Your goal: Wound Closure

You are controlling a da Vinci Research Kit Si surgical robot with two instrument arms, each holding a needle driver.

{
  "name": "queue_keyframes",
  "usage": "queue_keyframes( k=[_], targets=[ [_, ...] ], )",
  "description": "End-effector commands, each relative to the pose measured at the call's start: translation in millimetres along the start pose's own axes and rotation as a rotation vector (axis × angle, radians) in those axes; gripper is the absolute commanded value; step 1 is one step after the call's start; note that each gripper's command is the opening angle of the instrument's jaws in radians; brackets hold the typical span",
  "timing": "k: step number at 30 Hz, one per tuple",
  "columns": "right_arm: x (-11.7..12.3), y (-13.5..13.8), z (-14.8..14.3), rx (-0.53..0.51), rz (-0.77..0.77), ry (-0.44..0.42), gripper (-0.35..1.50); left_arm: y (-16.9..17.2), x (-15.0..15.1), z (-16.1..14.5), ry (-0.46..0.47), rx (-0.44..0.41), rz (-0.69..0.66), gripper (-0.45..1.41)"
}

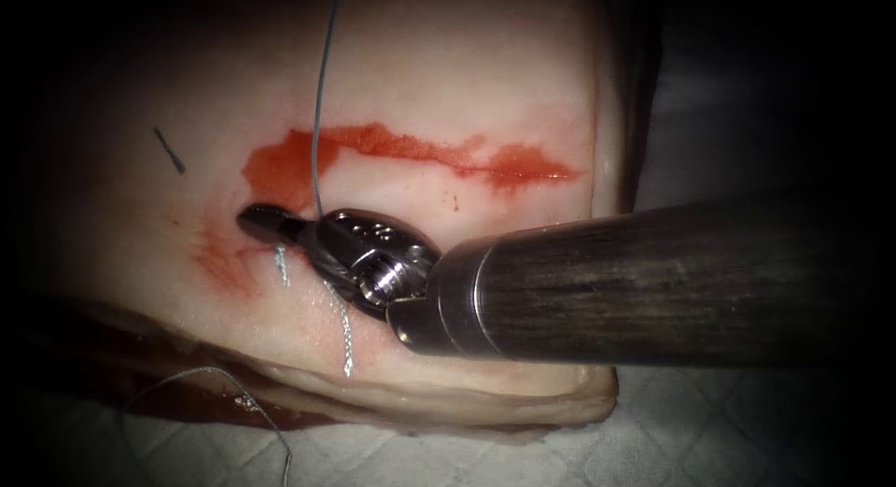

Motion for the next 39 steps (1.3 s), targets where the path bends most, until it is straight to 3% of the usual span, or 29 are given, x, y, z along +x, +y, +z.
queue_keyframes(
  k=[1, 5, 7, 8, 13, 21, 27, 31, 32, 35, 36, 39],
  targets=[
    [0.0, 0.1, 0.9, -0.002, -0.008, -0.003, -0.35, 0.3, -0.3, 0.8, -0.002, 0.001, 0.002, -0.45],
    [-1.0, -0.5, 0.6, -0.015, -0.010, -0.037, -0.35, 0.7, -0.7, 0.5, -0.001, -0.010, 0.022, -0.45],
    [-2.6, -1.7, -1.8, -0.003, -0.012, -0.055, 0.34, 2.1, -1.6, -0.9, -0.001, -0.070, 0.068, -0.45],
    [-3.2, -2.0, -3.0, 0.004, -0.007, -0.062, 0.52, 2.5, -1.8, -1.3, -0.001, -0.094, 0.080, -0.45],
    [-5.5, -3.6, -8.6, 0.002, 0.007, -0.135, 1.01, 5.9, -3.3, -4.0, 0.002, -0.199, 0.131, -0.45],
    [-6.6, -4.9, -14.3, 0.024, 0.012, -0.166, 1.25, 9.5, -4.3, -7.3, 0.013, -0.301, 0.183, -0.45],
    [-6.2, -6.4, -16.7, 0.054, 0.017, -0.177, 1.28, 12.4, -3.2, -8.3, 0.044, -0.352, 0.197, -0.45],
    [-5.9, -6.9, -17.8, 0.051, 0.015, -0.179, 1.35, 15.6, -2.7, -9.4, 0.058, -0.444, 0.241, -0.45],
    [-5.9, -6.9, -17.9, 0.050, 0.021, -0.179, 1.36, 16.2, -2.1, -9.6, 0.069, -0.447, 0.250, -0.23],
    [-5.9, -6.9, -17.8, 0.050, 0.026, -0.180, 1.38, 16.6, -1.3, -9.1, 0.094, -0.460, 0.340, 0.88],
    [-5.8, -6.9, -17.8, 0.049, 0.032, -0.180, 1.38, 16.7, -1.3, -8.9, 0.111, -0.462, 0.404, 1.11],
    [-5.8, -6.9, -17.8, 0.049, 0.038, -0.180, 1.40, 16.7, -1.3, -8.8, 0.142, -0.477, 0.575, 1.31]
  ],
)
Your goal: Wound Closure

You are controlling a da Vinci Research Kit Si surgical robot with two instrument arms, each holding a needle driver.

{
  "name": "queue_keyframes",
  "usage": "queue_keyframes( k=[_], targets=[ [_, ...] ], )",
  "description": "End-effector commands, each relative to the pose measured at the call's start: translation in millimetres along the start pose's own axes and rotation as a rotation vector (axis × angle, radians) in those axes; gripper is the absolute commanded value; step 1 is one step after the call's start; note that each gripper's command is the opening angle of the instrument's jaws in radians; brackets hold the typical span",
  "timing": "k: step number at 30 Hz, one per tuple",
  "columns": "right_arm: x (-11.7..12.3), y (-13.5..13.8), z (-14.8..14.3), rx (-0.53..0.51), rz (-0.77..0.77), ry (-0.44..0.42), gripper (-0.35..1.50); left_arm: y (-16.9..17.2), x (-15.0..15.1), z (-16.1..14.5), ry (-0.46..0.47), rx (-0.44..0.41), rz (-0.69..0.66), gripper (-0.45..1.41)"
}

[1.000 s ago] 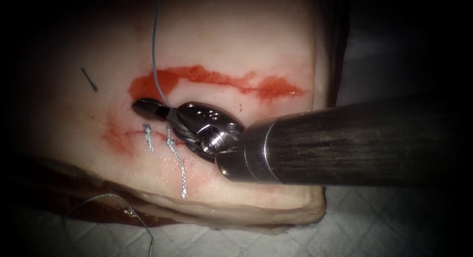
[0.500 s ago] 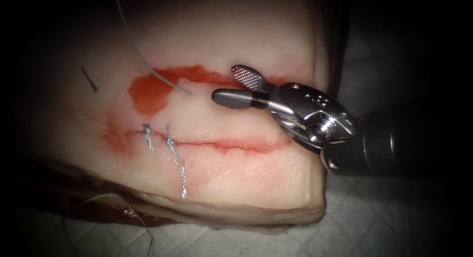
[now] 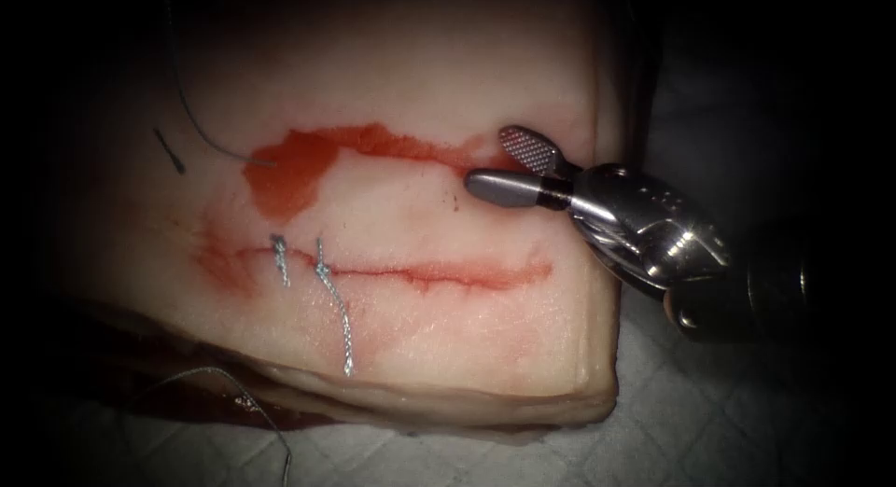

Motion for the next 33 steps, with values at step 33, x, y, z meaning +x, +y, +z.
queue_keyframes(
  k=[33],
  targets=[
    [2.1, 1.8, 1.8, 0.008, 0.082, -0.011, 1.41, -22.6, 16.5, -8.8, 0.859, 0.747, 0.330, 1.37]
  ],
)
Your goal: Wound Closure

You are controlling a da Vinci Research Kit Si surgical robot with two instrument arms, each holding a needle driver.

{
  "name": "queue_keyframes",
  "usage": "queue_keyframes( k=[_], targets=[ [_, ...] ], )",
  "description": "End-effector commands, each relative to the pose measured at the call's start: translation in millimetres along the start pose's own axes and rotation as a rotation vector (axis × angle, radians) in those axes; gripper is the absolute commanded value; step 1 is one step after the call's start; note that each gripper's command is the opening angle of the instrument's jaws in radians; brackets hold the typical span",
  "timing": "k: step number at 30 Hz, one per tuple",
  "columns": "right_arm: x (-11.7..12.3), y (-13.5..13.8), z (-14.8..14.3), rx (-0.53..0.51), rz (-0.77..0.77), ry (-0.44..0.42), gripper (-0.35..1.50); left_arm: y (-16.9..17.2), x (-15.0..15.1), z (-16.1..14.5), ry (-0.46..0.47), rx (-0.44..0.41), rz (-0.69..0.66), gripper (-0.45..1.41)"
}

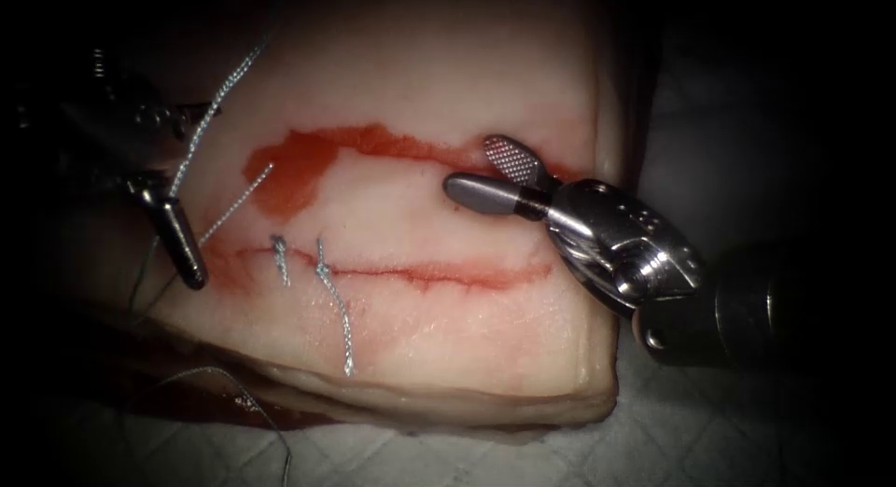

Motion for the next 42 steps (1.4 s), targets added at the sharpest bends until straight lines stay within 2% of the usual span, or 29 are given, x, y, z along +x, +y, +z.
queue_keyframes(
  k=[1, 5, 6, 8, 11, 12, 15, 16, 18, 20, 23, 24, 26, 27, 29, 30, 32, 35, 36, 37, 38, 39, 42],
  targets=[
    [0.5, 0.3, 1.0, -0.002, 0.009, -0.002, 1.41, 0.8, -1.7, 1.4, -0.023, -0.012, 0.042, 1.40],
    [0.7, 0.5, 1.1, -0.001, 0.008, -0.004, 1.43, 1.9, -3.3, 2.0, -0.063, -0.002, 0.131, 1.40],
    [0.8, 0.5, 1.1, -0.001, 0.013, -0.004, 1.43, 2.7, -4.6, 1.3, -0.086, -0.014, 0.208, 1.40],
    [0.9, 0.5, 1.1, -0.001, 0.018, -0.005, 1.43, 3.8, -6.3, 0.0, -0.102, -0.037, 0.256, 1.40],
    [1.0, 0.5, 1.1, -0.001, 0.024, -0.005, 1.43, 6.2, -9.6, -3.1, -0.069, -0.193, 0.295, 1.40],
    [1.0, 0.6, 1.2, 0.000, 0.024, -0.005, 1.43, 7.8, -11.1, -5.5, -0.034, -0.352, 0.262, 1.37],
    [1.1, 0.7, 1.2, 0.001, 0.024, -0.006, 1.43, 9.4, -12.0, -8.6, 0.059, -0.603, 0.245, 1.33],
    [1.1, 0.8, 1.2, 0.000, 0.024, -0.006, 1.43, 9.8, -12.4, -9.3, 0.091, -0.656, 0.259, 1.35],
    [1.1, 0.9, 1.2, 0.001, 0.030, -0.006, 1.43, 9.9, -13.4, -10.6, 0.107, -0.691, 0.311, 1.40],
    [1.2, 0.9, 1.2, 0.001, 0.035, -0.006, 1.45, 9.1, -14.5, -11.3, 0.060, -0.683, 0.325, 1.40],
    [1.4, 0.9, 1.1, 0.001, 0.039, -0.007, 1.45, 7.0, -16.8, -12.6, -0.061, -0.676, 0.361, 1.38],
    [1.6, 1.0, 1.1, 0.001, 0.038, -0.008, 1.45, 5.5, -17.9, -14.1, -0.187, -0.638, 0.396, 1.40],
    [1.7, 1.0, 1.1, 0.001, 0.038, -0.008, 1.45, 3.6, -18.0, -15.8, -0.282, -0.598, 0.420, 1.40],
    [1.8, 1.0, 1.1, 0.001, 0.043, -0.008, 1.45, 2.5, -17.5, -16.5, -0.291, -0.585, 0.426, 1.40],
    [1.8, 1.1, 1.2, 0.001, 0.043, -0.009, 1.45, -0.1, -15.7, -17.5, -0.308, -0.566, 0.343, 1.40],
    [1.9, 1.2, 1.2, 0.002, 0.043, -0.009, 1.45, -3.2, -12.6, -18.1, -0.236, -0.509, 0.295, 1.37],
    [1.9, 1.3, 1.3, 0.003, 0.049, -0.010, 1.45, -5.9, -9.3, -18.3, -0.114, -0.447, 0.221, 1.31],
    [2.0, 1.6, 1.4, 0.005, 0.055, -0.010, 1.45, -8.9, -4.3, -17.3, 0.081, -0.360, 0.119, 1.31],
    [2.1, 1.7, 1.5, 0.005, 0.061, -0.011, 1.45, -9.8, -1.9, -16.0, 0.167, -0.292, 0.082, 1.31],
    [2.1, 1.7, 1.6, 0.006, 0.061, -0.011, 1.45, -9.9, -0.9, -15.2, 0.194, -0.250, 0.045, 1.30],
    [2.2, 1.8, 1.6, 0.006, 0.061, -0.012, 1.45, -9.1, -0.9, -14.2, 0.202, -0.200, 0.034, 1.30],
    [2.2, 1.8, 1.6, 0.006, 0.061, -0.012, 1.45, -8.3, -1.7, -13.7, 0.186, -0.187, 0.026, 1.30],
    [2.2, 1.8, 1.6, 0.006, 0.061, -0.012, 1.45, -6.7, -3.9, -11.6, 0.150, -0.136, 0.145, 1.21]
  ],
)
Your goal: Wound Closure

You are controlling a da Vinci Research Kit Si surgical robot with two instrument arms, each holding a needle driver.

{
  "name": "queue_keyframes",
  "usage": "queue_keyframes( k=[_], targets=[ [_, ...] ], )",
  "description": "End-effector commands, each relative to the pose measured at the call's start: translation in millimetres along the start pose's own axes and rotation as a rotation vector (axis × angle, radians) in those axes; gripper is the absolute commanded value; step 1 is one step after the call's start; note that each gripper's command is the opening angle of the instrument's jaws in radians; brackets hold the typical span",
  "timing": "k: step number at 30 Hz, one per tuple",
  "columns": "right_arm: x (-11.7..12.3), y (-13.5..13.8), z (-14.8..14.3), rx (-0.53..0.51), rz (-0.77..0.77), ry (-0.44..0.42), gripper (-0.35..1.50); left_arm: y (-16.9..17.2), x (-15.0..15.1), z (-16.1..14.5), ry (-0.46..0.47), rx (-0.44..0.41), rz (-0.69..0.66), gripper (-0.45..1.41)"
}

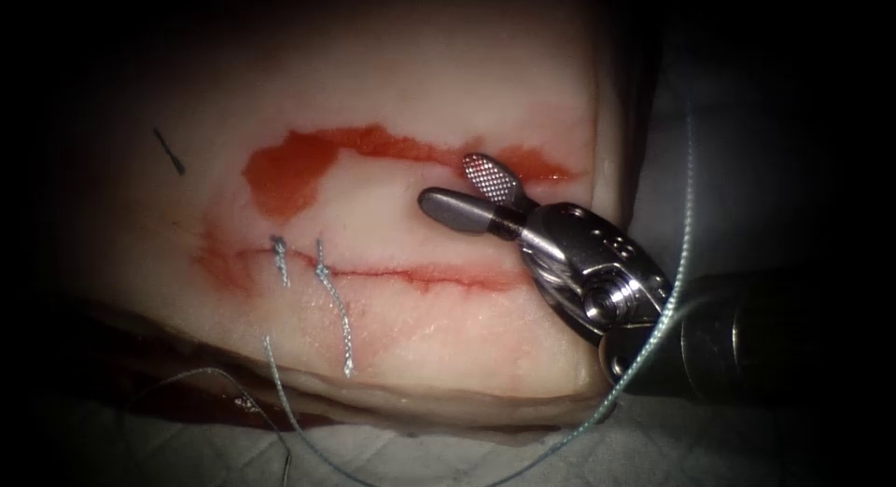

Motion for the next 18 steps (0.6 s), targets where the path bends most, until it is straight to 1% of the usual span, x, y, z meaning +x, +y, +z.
queue_keyframes(
  k=[1, 2, 3, 6, 9, 11, 13, 15, 16, 18],
  targets=[
    [0.4, 0.1, 0.8, -0.004, -0.001, -0.001, 1.45, 0.4, -1.0, 1.7, -0.020, 0.016, 0.040, 1.20],
    [0.4, 0.1, 0.8, -0.004, -0.001, -0.001, 1.45, 0.3, -1.4, 3.0, -0.035, 0.037, 0.070, 1.18],
    [0.4, 0.1, 0.8, -0.004, -0.001, -0.001, 1.45, -0.6, -1.8, 6.7, -0.054, 0.105, 0.104, 1.06],
    [0.3, 0.1, 0.8, -0.004, 0.000, -0.001, 1.45, -1.7, -2.2, 12.6, -0.071, 0.191, 0.138, 0.96],
    [0.1, 0.1, 0.8, -0.002, 0.001, -0.001, 1.43, -1.3, -2.8, 16.6, -0.112, 0.263, 0.181, 0.88],
    [0.1, 0.2, 0.7, -0.003, 0.002, 0.000, 1.40, -0.7, -2.9, 17.9, -0.121, 0.283, 0.219, 0.86],
    [0.1, 0.2, 0.6, -0.004, 0.002, 0.000, 1.38, 0.0, -2.7, 18.5, -0.122, 0.301, 0.281, 0.81],
    [0.1, 0.3, 0.5, -0.004, 0.002, 0.000, 1.38, 1.0, -2.6, 18.5, -0.131, 0.317, 0.372, 0.66],
    [0.1, 0.4, 0.6, -0.003, 0.002, 0.000, 1.38, 1.6, -2.6, 18.4, -0.146, 0.340, 0.412, 0.61],
    [0.2, 0.5, 0.6, -0.003, 0.002, 0.000, 1.38, 2.7, -2.4, 18.4, -0.182, 0.378, 0.541, 0.58]
  ],
)
